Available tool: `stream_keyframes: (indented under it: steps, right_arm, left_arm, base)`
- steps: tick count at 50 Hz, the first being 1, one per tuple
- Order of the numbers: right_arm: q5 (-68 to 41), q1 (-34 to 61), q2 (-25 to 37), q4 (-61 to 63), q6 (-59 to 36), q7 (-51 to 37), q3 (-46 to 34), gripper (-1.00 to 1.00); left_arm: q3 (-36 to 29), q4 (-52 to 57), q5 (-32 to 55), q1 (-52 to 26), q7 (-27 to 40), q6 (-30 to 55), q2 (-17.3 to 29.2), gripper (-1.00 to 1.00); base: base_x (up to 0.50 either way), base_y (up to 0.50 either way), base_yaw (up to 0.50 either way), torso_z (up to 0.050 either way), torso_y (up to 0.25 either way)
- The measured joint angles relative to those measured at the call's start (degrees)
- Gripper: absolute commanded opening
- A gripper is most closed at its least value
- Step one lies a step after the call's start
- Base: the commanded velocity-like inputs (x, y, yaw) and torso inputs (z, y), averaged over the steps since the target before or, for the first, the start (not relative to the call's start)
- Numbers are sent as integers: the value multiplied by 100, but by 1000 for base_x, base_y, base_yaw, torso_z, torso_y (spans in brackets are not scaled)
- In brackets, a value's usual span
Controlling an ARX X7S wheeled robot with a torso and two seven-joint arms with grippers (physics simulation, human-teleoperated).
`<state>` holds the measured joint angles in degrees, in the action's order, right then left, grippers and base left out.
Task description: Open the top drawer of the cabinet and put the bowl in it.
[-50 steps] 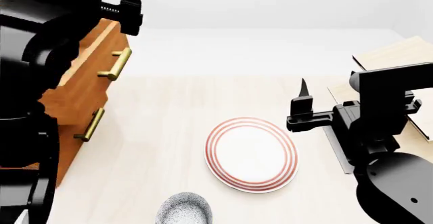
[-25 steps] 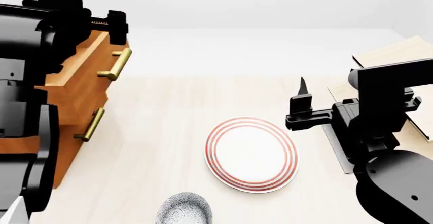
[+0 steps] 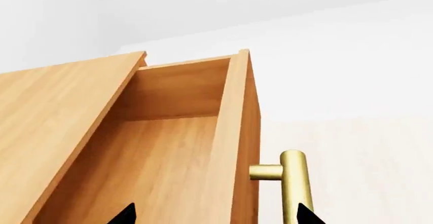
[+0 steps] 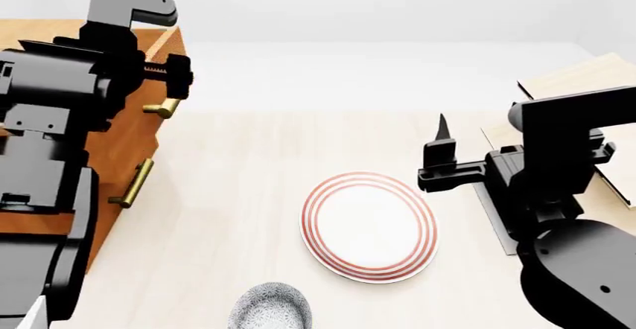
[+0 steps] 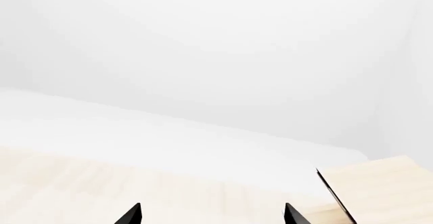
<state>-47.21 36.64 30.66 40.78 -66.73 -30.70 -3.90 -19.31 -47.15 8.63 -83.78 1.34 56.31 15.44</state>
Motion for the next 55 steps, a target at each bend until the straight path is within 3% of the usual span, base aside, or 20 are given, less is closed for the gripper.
stream_keyframes:
  steps: [21,55]
  right_arm:
    - [48,-86,34,-69,154,6,-61,100]
    - [0,-160,79,-73,256,-50,-63,100]
  left_arm:
    - [-211,559,54,514,-165,199,-66,100]
    - [-397,2659,236,1215,-117,1133,-127,100]
  base:
    - [0,0,0,0,0]
    - [0,0,0,0,1]
